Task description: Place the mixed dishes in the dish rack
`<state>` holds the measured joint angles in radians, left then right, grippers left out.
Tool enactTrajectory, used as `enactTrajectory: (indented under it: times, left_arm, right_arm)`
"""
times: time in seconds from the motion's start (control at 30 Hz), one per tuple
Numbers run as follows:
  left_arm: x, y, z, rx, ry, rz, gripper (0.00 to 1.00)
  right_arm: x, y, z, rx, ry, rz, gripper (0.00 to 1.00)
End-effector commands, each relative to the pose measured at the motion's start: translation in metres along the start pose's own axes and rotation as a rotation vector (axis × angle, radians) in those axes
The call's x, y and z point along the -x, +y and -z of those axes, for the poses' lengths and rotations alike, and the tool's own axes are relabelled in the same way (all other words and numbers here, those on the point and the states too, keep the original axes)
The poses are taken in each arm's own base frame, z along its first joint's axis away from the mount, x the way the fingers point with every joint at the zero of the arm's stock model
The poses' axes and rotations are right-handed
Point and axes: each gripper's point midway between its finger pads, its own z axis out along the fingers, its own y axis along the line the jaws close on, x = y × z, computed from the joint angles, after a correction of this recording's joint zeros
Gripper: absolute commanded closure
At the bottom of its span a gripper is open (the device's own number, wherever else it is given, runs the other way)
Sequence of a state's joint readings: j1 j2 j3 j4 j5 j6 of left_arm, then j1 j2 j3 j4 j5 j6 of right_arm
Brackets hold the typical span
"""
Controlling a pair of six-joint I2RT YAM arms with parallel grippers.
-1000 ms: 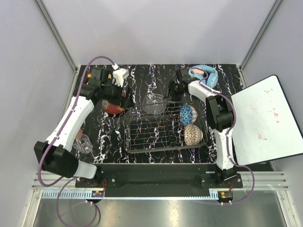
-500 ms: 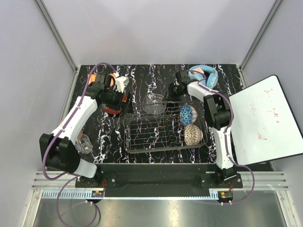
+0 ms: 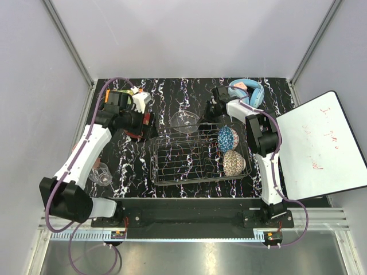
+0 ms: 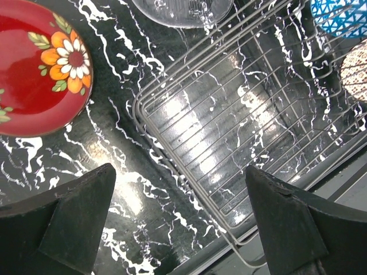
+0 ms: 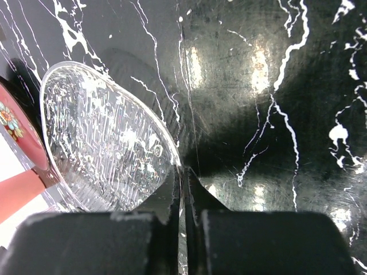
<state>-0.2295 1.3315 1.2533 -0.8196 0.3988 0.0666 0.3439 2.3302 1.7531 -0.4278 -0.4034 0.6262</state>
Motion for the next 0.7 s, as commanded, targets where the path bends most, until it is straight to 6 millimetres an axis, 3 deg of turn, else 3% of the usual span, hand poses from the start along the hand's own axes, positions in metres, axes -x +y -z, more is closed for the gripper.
enactTrajectory:
  times: [0.0, 0.13, 0.2, 0.33, 0.43, 0.53, 0.6, 0.67]
  left_arm:
    - [0.004, 0.003, 0.022, 0.046, -0.058, -0.038, 0.01]
    - [-0.007, 0.004, 0.034, 0.080, -0.051, -0.051, 0.01]
    - [-0.012, 0.004, 0.039, 0.093, -0.042, -0.054, 0.01]
    - [-0.020, -0.002, 0.046, 0.077, -0.024, -0.048, 0.01]
    - [-0.026, -0.007, 0.047, 0.054, -0.006, -0.050, 0.01]
    - [-0.035, -0.008, 0.044, 0.036, 0.034, -0.050, 0.01]
    - [-0.040, -0.007, 0.040, 0.025, 0.060, -0.052, 0.01]
    - [-0.045, -0.006, 0.036, 0.021, 0.091, -0.047, 0.01]
  right_arm:
    - [-0.011, -0.029, -0.014, -0.086, 0.014, 0.000, 1.00]
    - [0.006, -0.008, 0.004, -0.054, -0.051, 0.034, 1.00]
    - [0.021, 0.011, 0.024, -0.028, -0.108, 0.070, 1.00]
    - [0.063, 0.061, 0.088, 0.022, -0.297, 0.192, 1.00]
    - [0.083, 0.090, 0.134, 0.045, -0.413, 0.275, 1.00]
    - [0.094, 0.107, 0.173, 0.041, -0.508, 0.357, 1.00]
    - [0.097, 0.108, 0.191, 0.001, -0.561, 0.414, 1.00]
    - [0.097, 0.117, 0.224, -0.019, -0.637, 0.474, 1.00]
